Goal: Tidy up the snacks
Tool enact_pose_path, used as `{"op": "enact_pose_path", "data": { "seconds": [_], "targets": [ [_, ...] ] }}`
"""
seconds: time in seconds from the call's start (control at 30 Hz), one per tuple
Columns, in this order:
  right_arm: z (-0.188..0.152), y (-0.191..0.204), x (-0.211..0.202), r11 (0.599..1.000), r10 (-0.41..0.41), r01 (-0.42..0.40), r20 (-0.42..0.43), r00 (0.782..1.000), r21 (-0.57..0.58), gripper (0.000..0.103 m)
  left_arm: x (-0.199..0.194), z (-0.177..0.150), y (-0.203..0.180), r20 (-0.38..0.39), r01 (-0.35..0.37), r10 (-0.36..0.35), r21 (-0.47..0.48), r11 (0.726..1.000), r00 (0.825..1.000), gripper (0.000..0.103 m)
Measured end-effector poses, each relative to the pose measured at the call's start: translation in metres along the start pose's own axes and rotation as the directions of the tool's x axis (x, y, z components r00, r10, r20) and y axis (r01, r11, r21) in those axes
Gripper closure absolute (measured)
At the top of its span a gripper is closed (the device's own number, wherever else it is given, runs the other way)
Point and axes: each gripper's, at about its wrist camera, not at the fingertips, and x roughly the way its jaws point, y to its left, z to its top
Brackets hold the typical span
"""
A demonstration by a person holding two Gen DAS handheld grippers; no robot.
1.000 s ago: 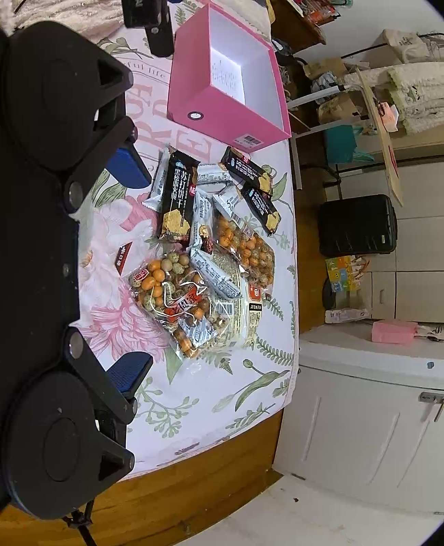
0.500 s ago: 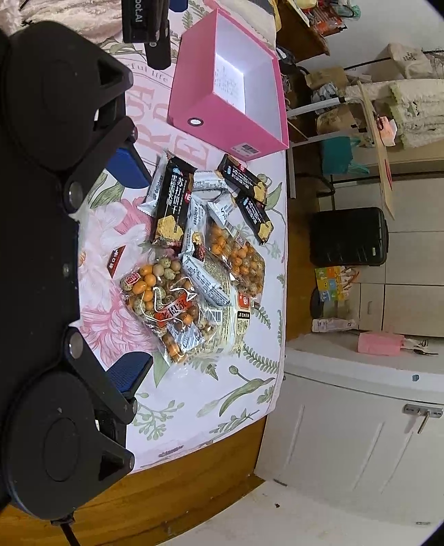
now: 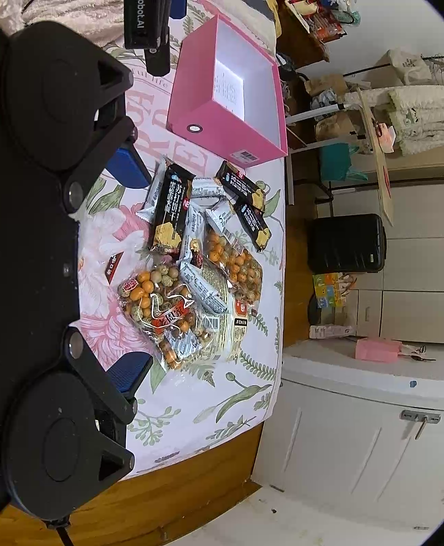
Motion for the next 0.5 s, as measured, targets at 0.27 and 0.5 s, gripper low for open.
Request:
{"op": "enact_pose_path", "data": {
  "seconds": [0.27,0.5],
  "targets": [
    [0.0,0.001,-0.003,1.0,0.007,-0.007,0.006,1.0,-0.004,0.0,0.0,0.001,0.002,-0.006,0.012,-0.012,0.004,1.0,1.0,0.011],
    [0.0,-0.003,0.002,1.0,0.025,-0.025,0.032,0.999,0.001,0.0,0.018,0.0,-0.004,-0.028,0.042,-0.041,0.037,0.998,0.999,0.011]
  ]
}}
